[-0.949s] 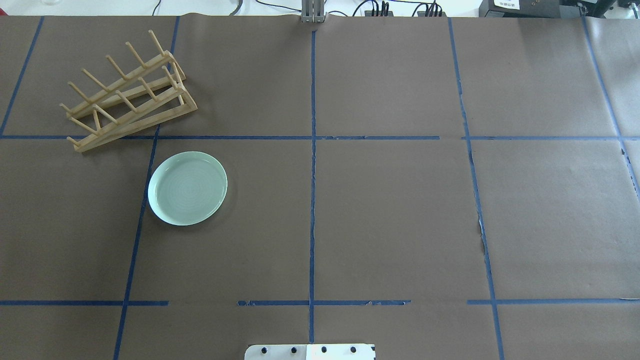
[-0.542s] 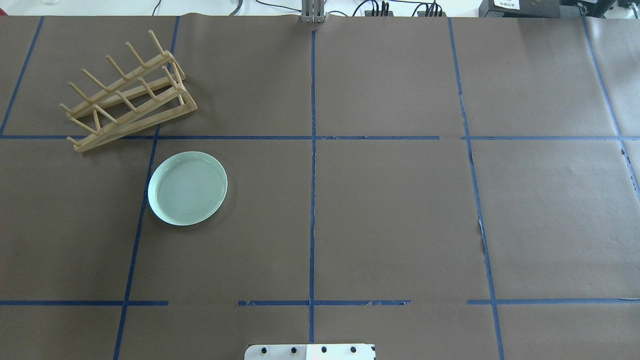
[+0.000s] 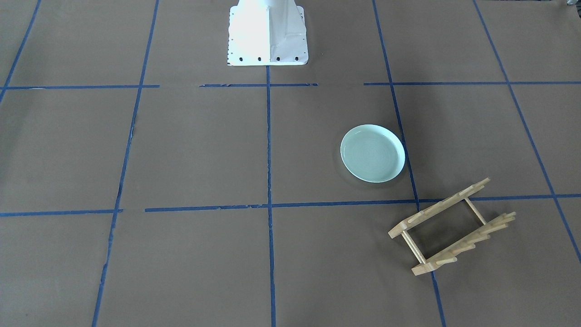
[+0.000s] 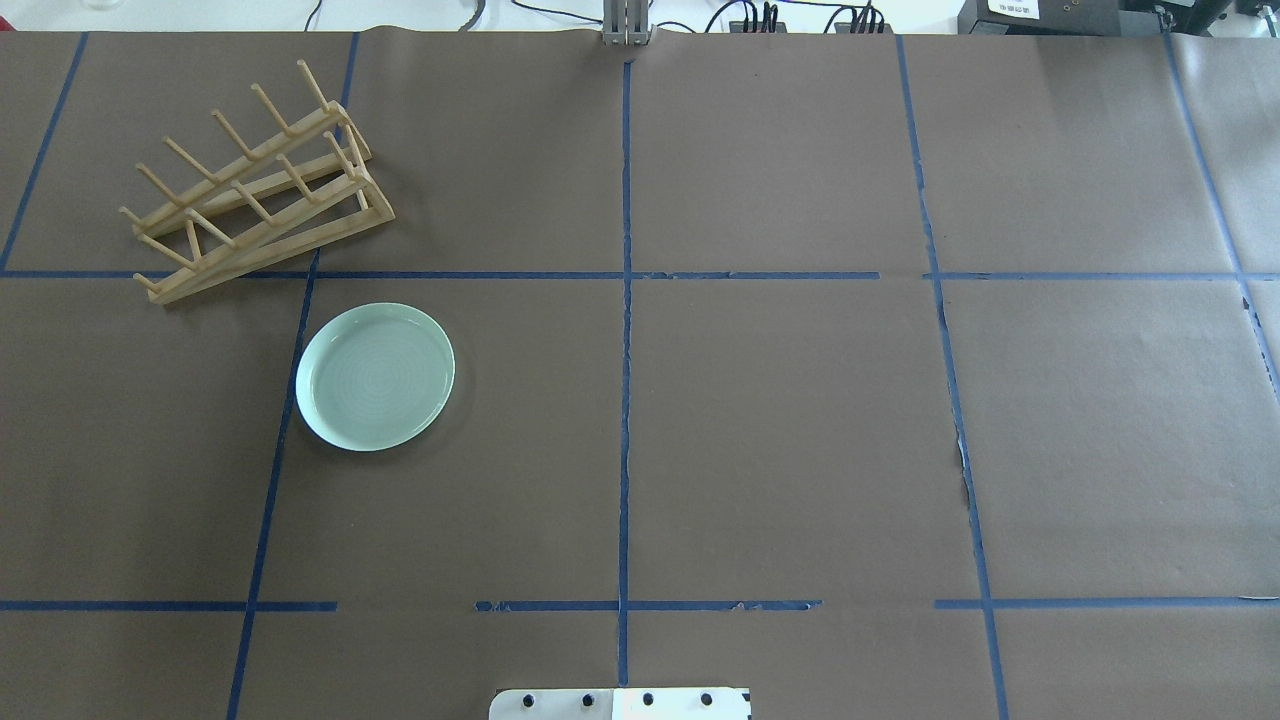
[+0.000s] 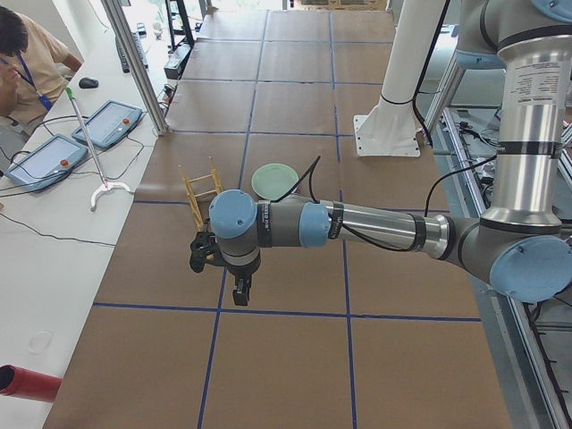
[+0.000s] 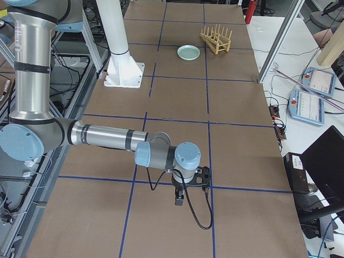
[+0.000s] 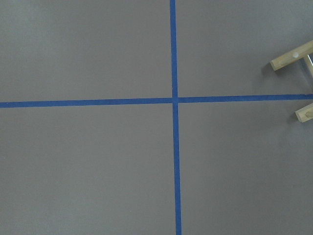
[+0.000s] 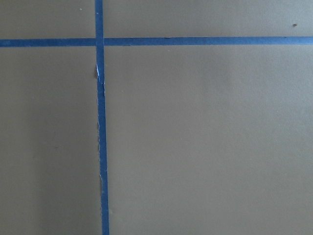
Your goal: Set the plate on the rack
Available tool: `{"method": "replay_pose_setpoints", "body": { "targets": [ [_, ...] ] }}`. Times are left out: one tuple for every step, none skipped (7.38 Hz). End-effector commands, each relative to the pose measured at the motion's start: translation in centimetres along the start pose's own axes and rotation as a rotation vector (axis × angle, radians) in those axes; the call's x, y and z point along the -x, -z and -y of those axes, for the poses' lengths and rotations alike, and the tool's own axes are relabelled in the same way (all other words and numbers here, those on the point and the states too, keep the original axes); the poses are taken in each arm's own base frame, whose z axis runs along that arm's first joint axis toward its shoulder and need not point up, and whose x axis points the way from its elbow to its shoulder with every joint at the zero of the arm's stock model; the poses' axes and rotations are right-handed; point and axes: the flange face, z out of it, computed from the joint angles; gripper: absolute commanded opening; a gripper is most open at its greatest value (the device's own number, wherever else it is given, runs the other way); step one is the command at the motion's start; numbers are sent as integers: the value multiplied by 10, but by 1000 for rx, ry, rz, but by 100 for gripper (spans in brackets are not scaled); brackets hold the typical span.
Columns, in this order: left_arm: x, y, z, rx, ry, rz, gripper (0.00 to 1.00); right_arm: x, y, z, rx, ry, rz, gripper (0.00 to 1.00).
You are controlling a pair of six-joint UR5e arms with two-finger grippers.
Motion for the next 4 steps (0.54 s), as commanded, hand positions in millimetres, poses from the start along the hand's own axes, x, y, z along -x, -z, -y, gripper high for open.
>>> {"method": "replay_pose_setpoints", "body": {
  "targets": [
    [-50, 7, 6, -14, -24, -63, 100, 0, 0, 0, 0, 0, 0, 100],
    [-103, 8, 24, -18, 54, -62, 100, 0, 0, 0, -1, 1, 0, 100],
    [-170, -6, 42, 14, 146, -78, 100, 0, 0, 0, 0, 0, 0, 100],
    [-236, -19, 55, 44, 220, -92, 100, 0, 0, 0, -1, 1, 0, 100]
  ]
}}
